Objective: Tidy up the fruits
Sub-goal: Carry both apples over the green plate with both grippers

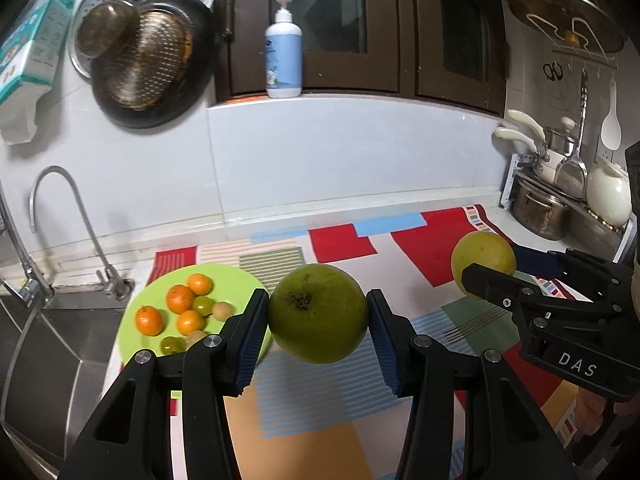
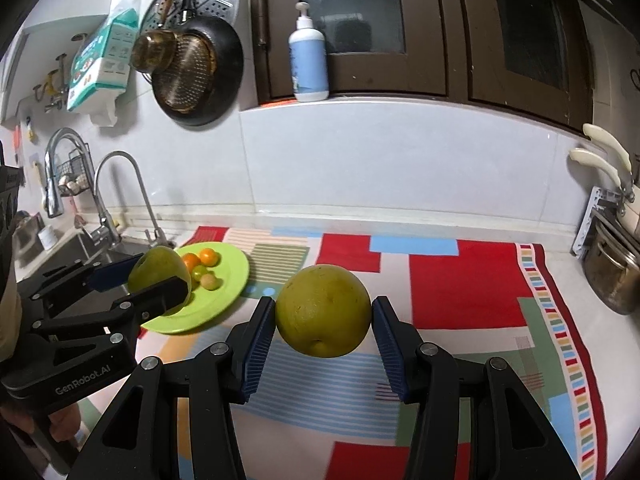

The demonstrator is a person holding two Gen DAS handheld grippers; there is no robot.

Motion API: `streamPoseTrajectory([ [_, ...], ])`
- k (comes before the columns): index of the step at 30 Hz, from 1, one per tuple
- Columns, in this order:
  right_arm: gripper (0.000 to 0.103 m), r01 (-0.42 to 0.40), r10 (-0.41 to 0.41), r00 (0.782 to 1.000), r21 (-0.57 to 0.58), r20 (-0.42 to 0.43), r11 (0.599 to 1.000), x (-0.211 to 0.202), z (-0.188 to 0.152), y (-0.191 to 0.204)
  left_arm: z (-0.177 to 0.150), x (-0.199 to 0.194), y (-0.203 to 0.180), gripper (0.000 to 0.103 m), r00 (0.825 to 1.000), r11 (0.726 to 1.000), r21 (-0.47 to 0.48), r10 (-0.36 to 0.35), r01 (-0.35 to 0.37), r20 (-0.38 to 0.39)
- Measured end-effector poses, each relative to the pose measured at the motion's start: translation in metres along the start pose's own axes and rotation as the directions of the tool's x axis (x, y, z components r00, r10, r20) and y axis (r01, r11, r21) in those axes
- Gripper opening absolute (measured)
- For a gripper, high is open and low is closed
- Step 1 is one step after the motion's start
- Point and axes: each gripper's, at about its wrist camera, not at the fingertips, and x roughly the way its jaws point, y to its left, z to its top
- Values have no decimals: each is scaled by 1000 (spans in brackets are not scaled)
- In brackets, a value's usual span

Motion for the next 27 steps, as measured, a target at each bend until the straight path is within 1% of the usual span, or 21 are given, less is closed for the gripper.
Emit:
streamPoseTrajectory([
  [7, 50, -13, 14, 1000, -10, 23, 1000, -4, 3, 34, -4, -20, 31, 49, 1000, 1000, -8, 12, -12, 21],
  [14, 50, -43, 43, 999, -13, 29, 999, 3, 6, 67, -8, -33, 62, 49, 999, 999, -13, 36, -35, 37],
  [19, 50, -57, 58, 998, -21, 29, 998, 12, 7, 88, -12, -36, 83, 49, 997, 998, -13, 61, -60, 36],
  [27, 50, -70, 71, 997, -39, 16, 997, 32, 9, 116, -21, -32, 115, 49, 996, 996, -23, 91, -91, 14],
])
